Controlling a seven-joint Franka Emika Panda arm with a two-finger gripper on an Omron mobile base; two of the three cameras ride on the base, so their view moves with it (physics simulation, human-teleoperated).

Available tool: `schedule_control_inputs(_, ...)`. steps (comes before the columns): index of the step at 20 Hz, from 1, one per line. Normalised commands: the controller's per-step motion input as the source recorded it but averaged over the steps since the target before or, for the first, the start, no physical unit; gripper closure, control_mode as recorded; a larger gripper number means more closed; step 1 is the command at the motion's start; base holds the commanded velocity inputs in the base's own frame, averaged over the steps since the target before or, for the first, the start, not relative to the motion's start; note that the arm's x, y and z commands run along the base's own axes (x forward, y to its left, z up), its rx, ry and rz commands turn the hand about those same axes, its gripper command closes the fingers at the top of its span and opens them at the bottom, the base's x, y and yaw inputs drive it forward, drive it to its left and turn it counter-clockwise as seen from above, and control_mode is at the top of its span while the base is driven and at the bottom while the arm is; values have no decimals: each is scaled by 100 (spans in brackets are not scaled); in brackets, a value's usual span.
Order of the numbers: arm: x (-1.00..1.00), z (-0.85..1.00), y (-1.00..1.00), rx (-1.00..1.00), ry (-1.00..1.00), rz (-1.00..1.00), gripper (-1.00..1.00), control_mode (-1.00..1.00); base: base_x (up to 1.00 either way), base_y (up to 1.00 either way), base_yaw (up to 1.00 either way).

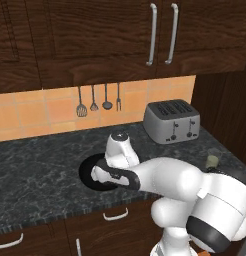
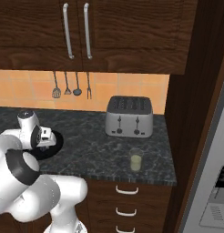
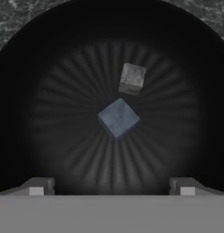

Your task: Grab a lemon wedge from the fridge and one ice cube from the ice bowl, and put them in the glass of lemonade.

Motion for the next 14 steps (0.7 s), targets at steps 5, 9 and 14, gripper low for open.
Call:
schedule_control_inputs(5, 21, -10, 1, 0, 0, 0, -100, -100, 0, 0, 0)
schedule_control_inputs(9, 17, -14, 0, 0, 0, 0, -100, -100, 0, 0, 0)
schedule_control_inputs(14, 18, -12, 2, 0, 0, 0, -100, -100, 0, 0, 0)
